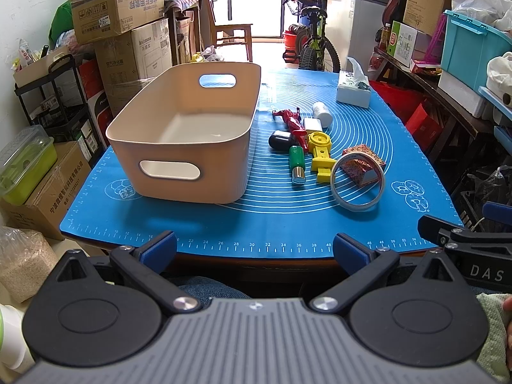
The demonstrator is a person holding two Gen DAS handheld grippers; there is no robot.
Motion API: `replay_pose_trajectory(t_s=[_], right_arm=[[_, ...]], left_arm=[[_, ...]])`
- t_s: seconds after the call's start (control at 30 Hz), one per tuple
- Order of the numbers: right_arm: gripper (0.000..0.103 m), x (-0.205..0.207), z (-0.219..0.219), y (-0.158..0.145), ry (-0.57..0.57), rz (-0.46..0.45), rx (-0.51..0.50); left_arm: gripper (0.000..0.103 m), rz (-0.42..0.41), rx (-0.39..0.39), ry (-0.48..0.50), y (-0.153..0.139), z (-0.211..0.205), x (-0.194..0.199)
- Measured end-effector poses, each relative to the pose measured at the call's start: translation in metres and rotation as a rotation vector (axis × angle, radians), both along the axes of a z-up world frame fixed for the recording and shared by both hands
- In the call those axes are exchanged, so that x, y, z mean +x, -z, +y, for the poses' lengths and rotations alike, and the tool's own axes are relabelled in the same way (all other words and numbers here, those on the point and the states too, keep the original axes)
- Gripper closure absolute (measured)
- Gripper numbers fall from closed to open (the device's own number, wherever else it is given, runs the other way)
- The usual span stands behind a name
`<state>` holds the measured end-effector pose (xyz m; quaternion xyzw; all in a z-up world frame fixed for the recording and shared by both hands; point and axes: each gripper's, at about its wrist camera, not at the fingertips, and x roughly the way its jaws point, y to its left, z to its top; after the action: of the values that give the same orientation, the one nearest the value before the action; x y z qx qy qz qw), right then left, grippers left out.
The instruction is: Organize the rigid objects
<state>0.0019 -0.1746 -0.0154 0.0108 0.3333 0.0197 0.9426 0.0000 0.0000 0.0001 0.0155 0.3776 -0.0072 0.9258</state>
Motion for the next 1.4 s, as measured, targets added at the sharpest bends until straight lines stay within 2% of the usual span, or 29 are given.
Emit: replay_pose_trajectory(t_s=[0.4, 0.57, 0.67, 1.03, 1.17, 1.4], right_arm=[[0.003, -0.001, 0.002, -0.004, -0.001, -0.003, -0.012], [0.003, 0.002, -0.001, -0.009, 0.002, -0.001, -0.001], [0.003, 0.011, -0.002, -0.011, 0.000, 0.019, 0.000], [0.003, 0.061, 0.002, -0.020, 0.020, 0.007, -0.014], [0.003, 0.088, 0.009, -0.018, 0.033, 0.002, -0.043], [0.003, 0.130, 0.014, 0.003, 0.074, 0.037, -0.086]], left_arm=[[0.001, -0.001, 0.006, -0.006, 0.000, -0.002, 0.003], [0.001, 0.012, 0.008, -0.022, -0.009, 0.002, 0.010], [0.001, 0.009, -0.021, -0.042, -0.018, 0.015, 0.015], [0.001, -0.041, 0.006, -0.140, -0.061, 0.074, 0.078], [0.001, -0.042, 0.047, -0.160, -0.068, 0.097, 0.104], [0.001, 0.053, 0.062, -0.157, -0.057, 0.138, 0.151]])
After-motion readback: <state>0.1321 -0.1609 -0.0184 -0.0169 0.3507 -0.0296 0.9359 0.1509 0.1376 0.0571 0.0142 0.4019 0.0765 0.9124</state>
